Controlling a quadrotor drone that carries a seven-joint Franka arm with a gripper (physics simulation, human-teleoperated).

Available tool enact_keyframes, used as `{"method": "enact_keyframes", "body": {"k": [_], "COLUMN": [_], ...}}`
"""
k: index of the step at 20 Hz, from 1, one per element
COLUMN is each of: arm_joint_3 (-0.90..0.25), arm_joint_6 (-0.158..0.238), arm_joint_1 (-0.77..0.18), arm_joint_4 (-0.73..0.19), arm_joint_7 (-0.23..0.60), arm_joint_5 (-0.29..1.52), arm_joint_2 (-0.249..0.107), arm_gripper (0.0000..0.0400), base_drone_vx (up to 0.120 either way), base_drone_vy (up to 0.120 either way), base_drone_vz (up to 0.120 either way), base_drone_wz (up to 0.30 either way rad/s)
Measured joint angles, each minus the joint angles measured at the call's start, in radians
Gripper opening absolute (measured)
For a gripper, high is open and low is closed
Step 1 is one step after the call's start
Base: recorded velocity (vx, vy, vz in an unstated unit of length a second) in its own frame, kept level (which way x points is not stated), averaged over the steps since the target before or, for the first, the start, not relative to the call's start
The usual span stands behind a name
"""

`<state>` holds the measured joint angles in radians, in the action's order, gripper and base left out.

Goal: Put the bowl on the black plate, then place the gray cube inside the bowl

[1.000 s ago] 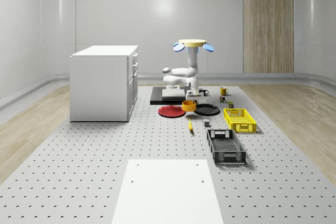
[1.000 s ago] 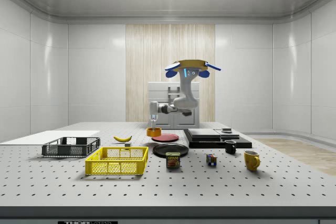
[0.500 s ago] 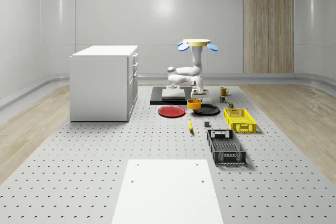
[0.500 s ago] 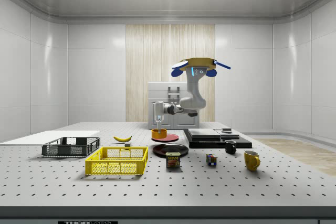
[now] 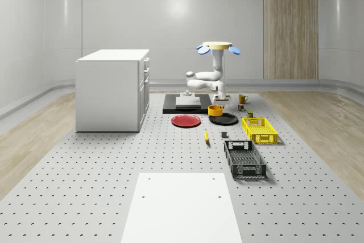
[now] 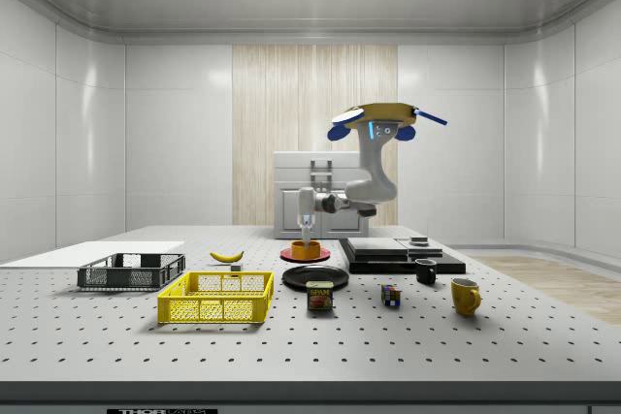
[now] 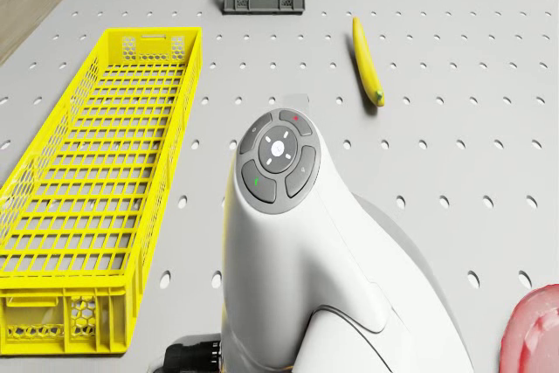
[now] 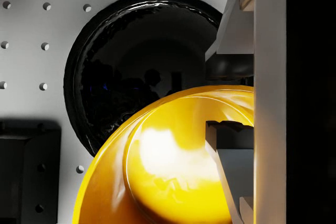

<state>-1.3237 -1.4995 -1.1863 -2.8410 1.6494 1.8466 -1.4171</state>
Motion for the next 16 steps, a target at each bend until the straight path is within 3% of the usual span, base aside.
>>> {"method": "enact_keyframes", "body": {"k": [2,4,11,12,13,16], "arm_joint_3": [-0.001,0.002,0.000,0.000,0.002,0.017], "arm_joint_6": [-0.002,0.001,0.003,0.002,0.003,0.000], "arm_joint_1": [-0.006,0.028,-0.003,-0.005,0.024,0.013], "arm_joint_4": [-0.001,0.009,-0.002,-0.002,0.009,0.006], "arm_joint_7": [0.016,-0.077,0.014,0.012,-0.079,-0.026], "arm_joint_5": [-0.001,0.002,0.001,0.000,0.002,0.018], "arm_joint_2": [-0.003,0.008,0.002,0.001,0.009,0.008], "arm_gripper": [0.0104,0.0130,0.0104,0.0102,0.0136,0.0115], "base_drone_vx": [-0.080,0.000,0.000,0.000,0.000,0.000], "base_drone_vy": [0.100,0.080,0.120,0.120,0.080,0.000], "base_drone_vz": [0.000,0.000,0.000,0.000,0.000,0.000], "base_drone_wz": [0.000,0.000,0.000,0.000,0.000,0.000]}}
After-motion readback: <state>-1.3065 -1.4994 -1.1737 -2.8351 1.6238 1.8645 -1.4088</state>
